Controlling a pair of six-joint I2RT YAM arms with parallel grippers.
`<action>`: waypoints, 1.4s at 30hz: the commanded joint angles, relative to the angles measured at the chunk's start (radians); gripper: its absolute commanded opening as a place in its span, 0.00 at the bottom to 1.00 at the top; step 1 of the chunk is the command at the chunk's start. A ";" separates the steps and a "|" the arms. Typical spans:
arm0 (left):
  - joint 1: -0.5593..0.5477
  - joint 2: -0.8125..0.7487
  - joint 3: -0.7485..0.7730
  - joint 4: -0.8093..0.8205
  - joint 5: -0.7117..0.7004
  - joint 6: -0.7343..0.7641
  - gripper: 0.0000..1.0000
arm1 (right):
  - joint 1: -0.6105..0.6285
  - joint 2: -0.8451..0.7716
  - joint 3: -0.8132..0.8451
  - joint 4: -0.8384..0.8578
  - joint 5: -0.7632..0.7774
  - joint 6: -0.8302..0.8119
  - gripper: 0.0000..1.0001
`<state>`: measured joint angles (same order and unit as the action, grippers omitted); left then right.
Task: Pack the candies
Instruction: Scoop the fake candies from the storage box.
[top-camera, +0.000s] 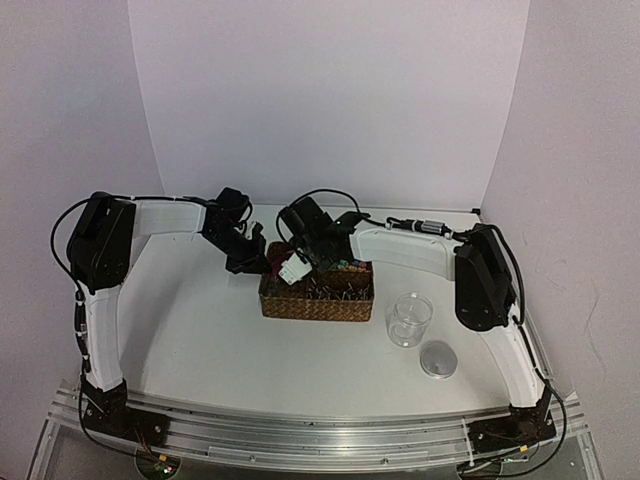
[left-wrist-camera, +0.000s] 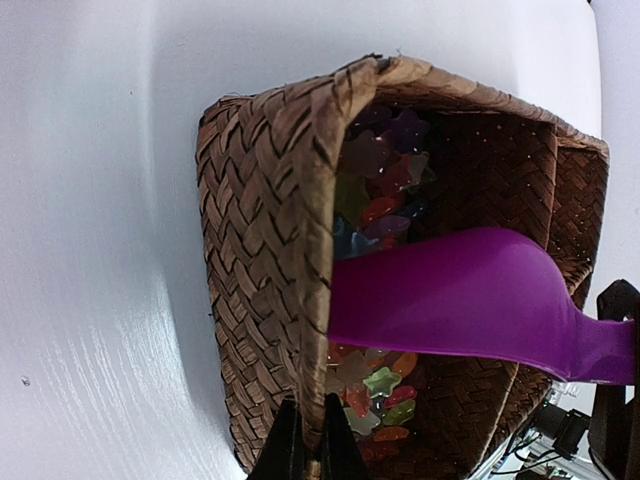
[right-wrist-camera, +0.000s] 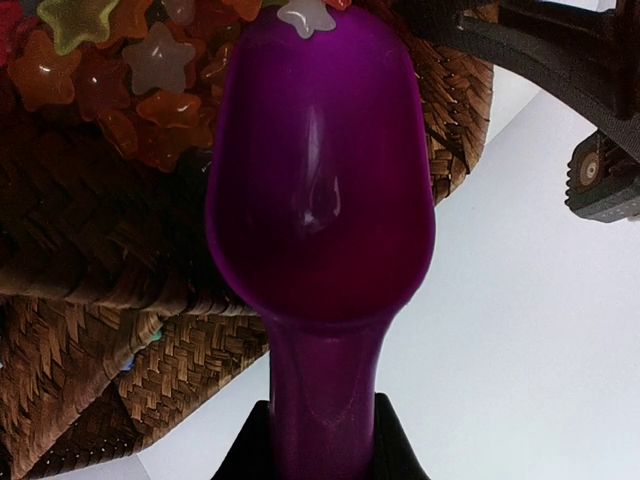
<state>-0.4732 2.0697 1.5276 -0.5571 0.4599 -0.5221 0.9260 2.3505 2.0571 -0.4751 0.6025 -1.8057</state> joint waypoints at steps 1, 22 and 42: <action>-0.005 0.031 0.027 -0.003 -0.051 0.046 0.00 | 0.048 -0.042 0.046 -0.025 -0.023 -0.017 0.00; -0.007 -0.007 -0.020 0.002 0.001 -0.024 0.00 | -0.019 -0.034 0.146 0.084 -0.001 -0.075 0.00; -0.007 -0.025 0.027 -0.023 0.002 -0.043 0.00 | 0.023 -0.056 0.016 -0.295 -0.270 -0.030 0.00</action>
<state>-0.4755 2.0674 1.5312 -0.5704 0.4536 -0.5393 0.8913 2.3389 2.0455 -0.4747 0.5145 -1.8500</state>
